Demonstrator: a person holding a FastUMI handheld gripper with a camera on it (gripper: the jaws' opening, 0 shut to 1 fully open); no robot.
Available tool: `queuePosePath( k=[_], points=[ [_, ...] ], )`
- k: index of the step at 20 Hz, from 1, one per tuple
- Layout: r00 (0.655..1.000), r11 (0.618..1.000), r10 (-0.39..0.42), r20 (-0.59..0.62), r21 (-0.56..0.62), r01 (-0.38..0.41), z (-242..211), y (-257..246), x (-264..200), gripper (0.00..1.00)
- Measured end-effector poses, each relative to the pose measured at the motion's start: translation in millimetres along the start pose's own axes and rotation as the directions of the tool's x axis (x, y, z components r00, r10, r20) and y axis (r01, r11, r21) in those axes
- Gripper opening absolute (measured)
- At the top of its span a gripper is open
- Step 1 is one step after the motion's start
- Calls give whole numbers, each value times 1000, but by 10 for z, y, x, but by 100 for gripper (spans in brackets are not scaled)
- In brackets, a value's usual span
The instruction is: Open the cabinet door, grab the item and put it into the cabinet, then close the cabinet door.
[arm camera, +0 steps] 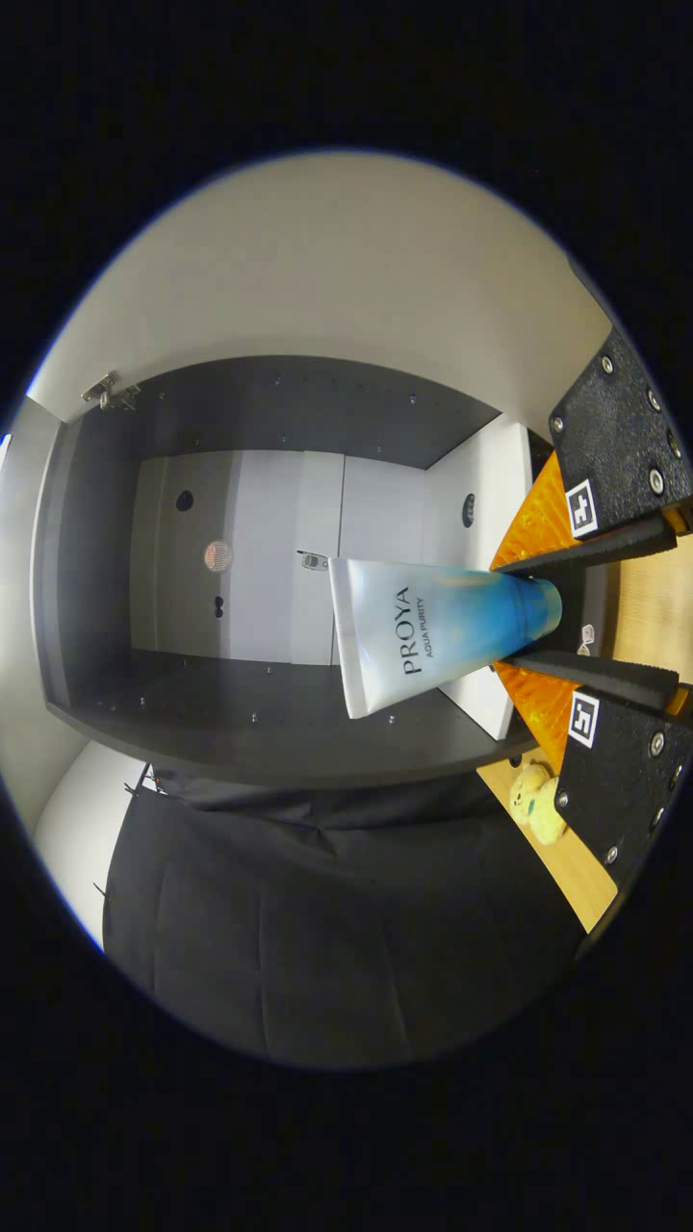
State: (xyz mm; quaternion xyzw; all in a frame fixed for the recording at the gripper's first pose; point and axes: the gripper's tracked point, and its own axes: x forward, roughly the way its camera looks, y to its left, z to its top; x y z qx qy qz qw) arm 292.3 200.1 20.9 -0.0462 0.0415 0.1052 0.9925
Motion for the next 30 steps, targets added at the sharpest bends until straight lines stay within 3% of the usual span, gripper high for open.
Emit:
queuePosePath(
  k=[8,11,21,24,30],
  points=[
    [999,999,-8,-34,36,9,-192,-326,1082,44],
    [997,997,12,-75,80,-6,-374,-320,1288,44],
    [996,997,37,-79,68,-32,-587,-249,1484,46],
    [995,994,67,-76,86,-60,-568,-223,1478,51],
    [997,992,61,-50,111,-56,-440,-214,1283,72]
  ],
)
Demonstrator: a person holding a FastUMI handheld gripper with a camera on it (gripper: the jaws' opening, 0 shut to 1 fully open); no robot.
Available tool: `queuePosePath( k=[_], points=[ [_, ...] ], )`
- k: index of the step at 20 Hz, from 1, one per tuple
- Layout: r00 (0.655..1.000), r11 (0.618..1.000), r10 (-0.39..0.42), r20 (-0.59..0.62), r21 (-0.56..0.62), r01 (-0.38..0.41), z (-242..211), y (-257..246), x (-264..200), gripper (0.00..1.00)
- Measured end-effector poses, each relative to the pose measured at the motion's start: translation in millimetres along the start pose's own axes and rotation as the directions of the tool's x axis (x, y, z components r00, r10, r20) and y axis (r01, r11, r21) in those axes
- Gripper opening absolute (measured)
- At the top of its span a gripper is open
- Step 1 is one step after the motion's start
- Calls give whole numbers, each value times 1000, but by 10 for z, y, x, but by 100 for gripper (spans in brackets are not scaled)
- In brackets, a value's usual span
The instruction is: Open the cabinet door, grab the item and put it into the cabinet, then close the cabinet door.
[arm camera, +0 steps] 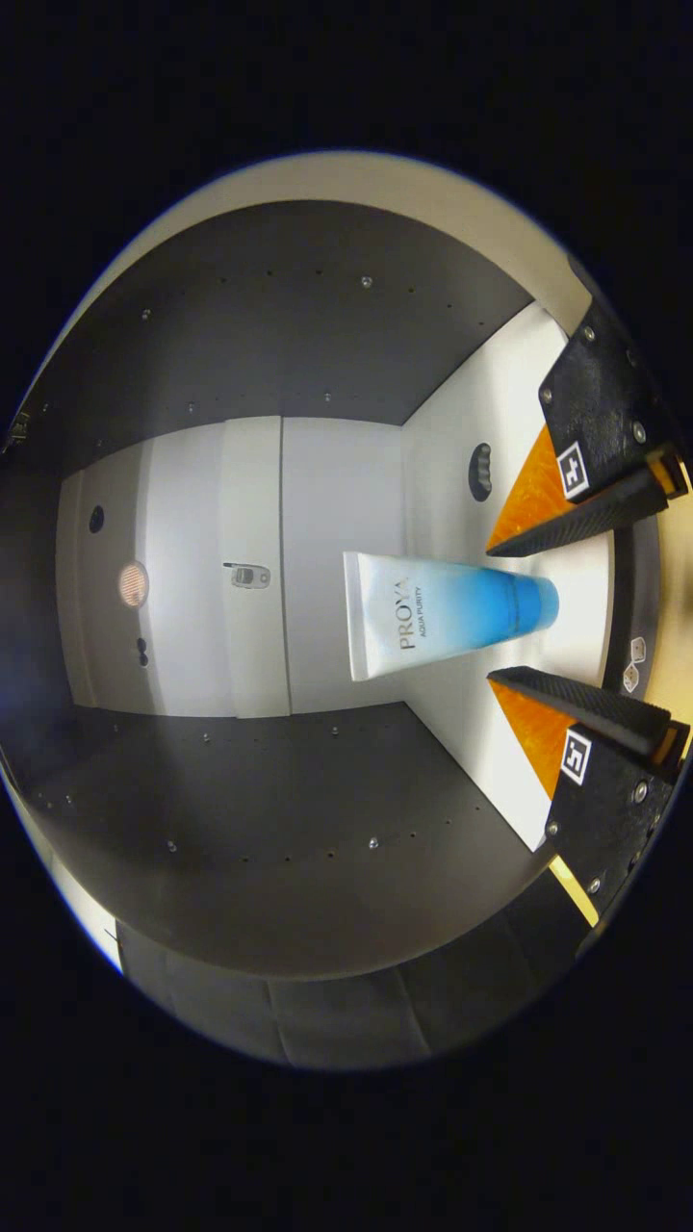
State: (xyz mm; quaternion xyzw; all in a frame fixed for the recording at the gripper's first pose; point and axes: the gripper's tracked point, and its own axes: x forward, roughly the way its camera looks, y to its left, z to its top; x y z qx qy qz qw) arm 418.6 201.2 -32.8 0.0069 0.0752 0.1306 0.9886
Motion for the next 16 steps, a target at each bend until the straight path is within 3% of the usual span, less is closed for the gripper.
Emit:
queuePosePath(
  k=[6,16],
  points=[
    [999,1000,-16,31,-5,16,117,112,-534,92],
    [990,999,-54,132,16,52,336,410,-1917,93]
  ],
)
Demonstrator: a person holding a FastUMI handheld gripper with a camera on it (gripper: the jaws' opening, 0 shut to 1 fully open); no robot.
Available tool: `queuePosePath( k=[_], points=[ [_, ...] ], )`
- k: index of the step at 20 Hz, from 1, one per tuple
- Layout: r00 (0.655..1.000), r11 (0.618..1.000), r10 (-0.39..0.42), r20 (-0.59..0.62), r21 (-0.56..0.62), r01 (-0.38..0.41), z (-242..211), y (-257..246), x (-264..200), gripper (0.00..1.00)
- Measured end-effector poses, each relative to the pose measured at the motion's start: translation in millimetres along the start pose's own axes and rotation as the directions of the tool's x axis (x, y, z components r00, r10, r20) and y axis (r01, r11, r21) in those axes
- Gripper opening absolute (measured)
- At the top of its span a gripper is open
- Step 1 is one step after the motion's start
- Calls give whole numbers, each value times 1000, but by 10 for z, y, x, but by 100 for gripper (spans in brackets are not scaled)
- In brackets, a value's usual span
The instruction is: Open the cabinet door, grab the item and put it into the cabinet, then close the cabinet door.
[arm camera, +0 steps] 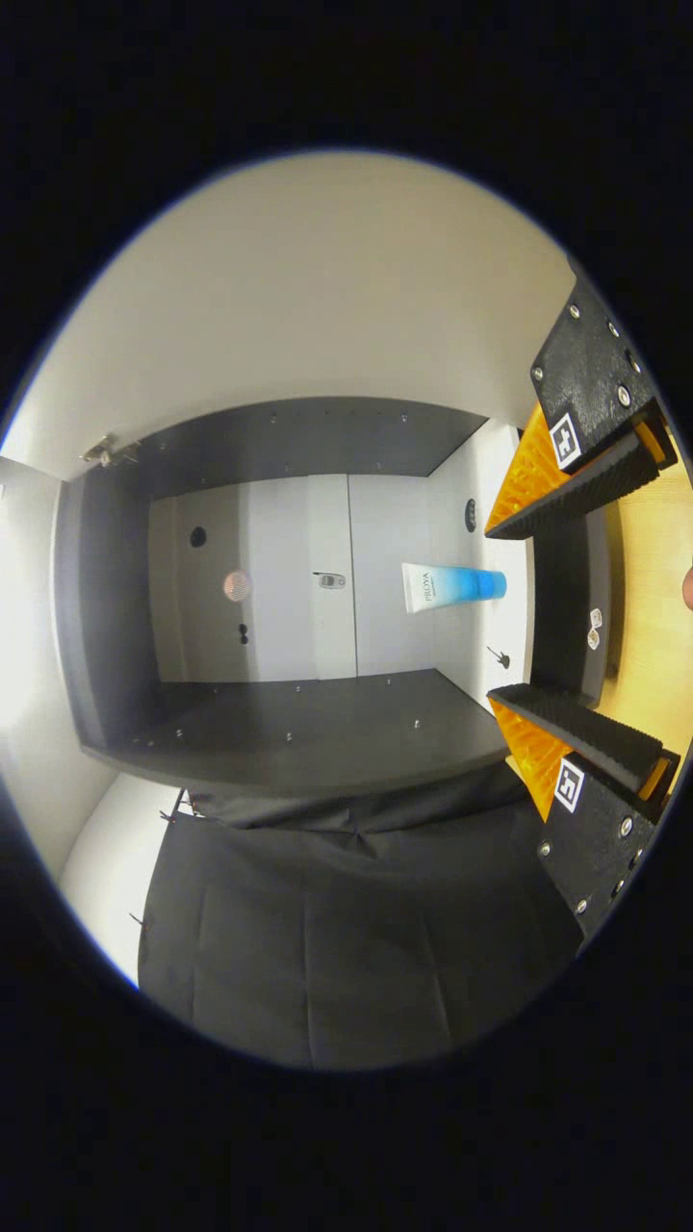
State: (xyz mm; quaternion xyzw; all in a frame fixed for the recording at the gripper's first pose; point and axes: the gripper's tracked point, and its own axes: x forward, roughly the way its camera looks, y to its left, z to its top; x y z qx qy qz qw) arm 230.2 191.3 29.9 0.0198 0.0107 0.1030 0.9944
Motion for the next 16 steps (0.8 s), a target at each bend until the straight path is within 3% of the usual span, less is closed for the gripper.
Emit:
queuePosePath(
  k=[8,13,16],
  points=[
    [998,996,59,7,63,-60,26,384,-1334,93],
    [999,996,51,-6,77,-50,41,212,-1915,93],
    [1000,996,5,5,84,-5,83,-134,-2158,93]
  ],
)
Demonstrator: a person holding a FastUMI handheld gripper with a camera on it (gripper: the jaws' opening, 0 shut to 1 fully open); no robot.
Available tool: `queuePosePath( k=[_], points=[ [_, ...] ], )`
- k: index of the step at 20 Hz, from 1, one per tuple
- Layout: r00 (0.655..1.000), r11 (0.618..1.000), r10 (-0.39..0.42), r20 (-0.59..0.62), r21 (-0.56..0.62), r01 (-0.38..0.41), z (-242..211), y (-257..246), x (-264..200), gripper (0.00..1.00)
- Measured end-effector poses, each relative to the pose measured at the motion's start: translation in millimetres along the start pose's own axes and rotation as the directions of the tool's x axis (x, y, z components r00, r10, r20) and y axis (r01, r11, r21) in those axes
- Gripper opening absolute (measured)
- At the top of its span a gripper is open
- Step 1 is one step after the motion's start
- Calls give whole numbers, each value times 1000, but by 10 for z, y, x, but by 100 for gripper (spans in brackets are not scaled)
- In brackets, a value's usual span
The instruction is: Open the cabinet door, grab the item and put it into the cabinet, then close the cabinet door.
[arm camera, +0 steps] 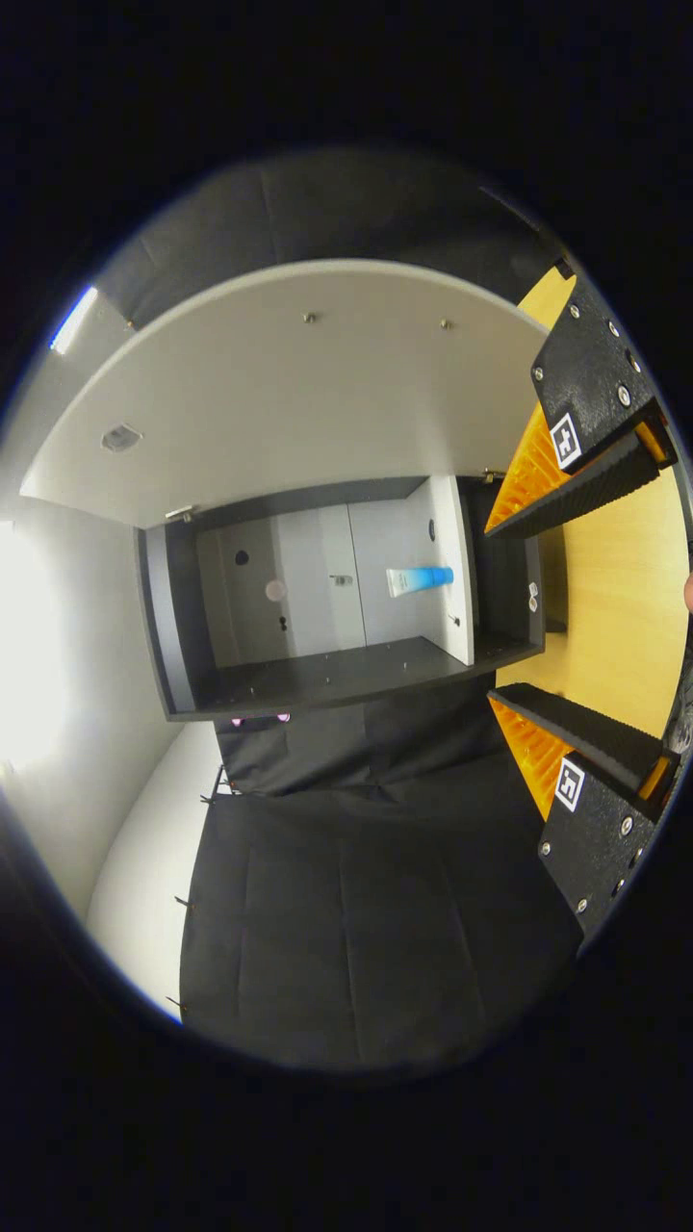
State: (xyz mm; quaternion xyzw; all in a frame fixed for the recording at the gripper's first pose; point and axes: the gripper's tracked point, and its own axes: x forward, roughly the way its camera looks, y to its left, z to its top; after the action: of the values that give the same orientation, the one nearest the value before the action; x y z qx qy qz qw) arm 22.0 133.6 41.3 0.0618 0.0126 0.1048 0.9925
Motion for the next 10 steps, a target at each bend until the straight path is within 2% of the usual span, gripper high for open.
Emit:
queuePosePath(
  k=[10],
  points=[
    [980,981,-193,-37,-21,193,56,-1727,-631,93]
  ],
)
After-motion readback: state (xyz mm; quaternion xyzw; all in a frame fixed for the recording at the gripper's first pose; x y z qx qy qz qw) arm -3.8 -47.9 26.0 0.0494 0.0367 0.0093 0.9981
